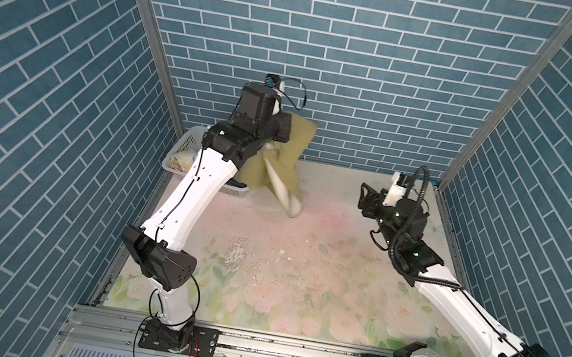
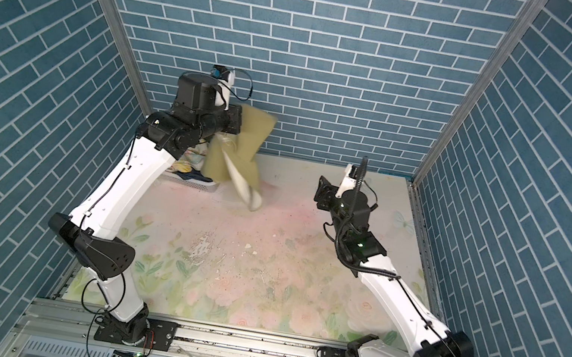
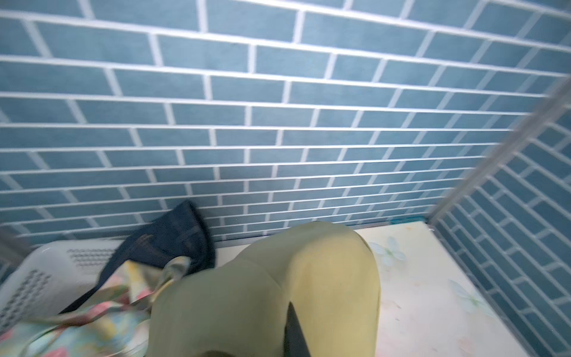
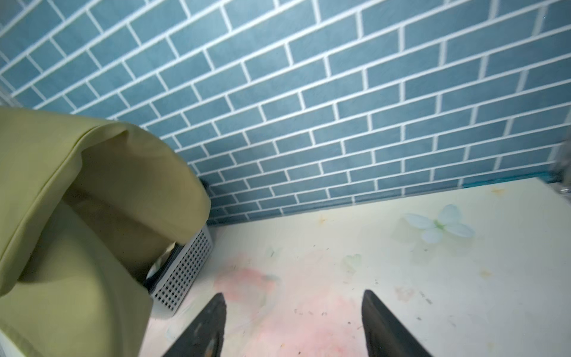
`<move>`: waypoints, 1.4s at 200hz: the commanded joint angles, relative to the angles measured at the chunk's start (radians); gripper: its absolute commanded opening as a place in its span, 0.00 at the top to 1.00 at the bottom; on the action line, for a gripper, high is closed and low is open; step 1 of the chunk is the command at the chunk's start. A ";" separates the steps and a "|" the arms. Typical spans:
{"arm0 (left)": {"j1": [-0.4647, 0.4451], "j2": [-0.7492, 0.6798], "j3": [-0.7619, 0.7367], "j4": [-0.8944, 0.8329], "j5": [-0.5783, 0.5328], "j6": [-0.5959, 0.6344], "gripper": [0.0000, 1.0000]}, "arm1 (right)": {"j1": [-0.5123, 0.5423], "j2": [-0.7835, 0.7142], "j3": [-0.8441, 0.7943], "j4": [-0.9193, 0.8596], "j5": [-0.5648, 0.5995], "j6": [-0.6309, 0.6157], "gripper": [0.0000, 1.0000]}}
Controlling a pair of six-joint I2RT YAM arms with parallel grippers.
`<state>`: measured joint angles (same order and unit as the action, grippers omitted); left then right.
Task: Fold and stack the skirts
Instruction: 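Lift the skirt out of the basket with the left gripper onto the table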
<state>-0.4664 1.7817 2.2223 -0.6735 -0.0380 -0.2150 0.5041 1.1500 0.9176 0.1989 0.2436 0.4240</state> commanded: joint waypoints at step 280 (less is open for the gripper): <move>0.024 -0.448 -1.173 0.205 0.064 -0.175 0.00 | 0.008 0.674 0.118 -0.022 -0.391 0.189 0.26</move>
<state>-0.4412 1.3804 1.0870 -0.4709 0.0460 -0.3851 0.5064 1.7515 0.9493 0.0555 -0.1059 0.5285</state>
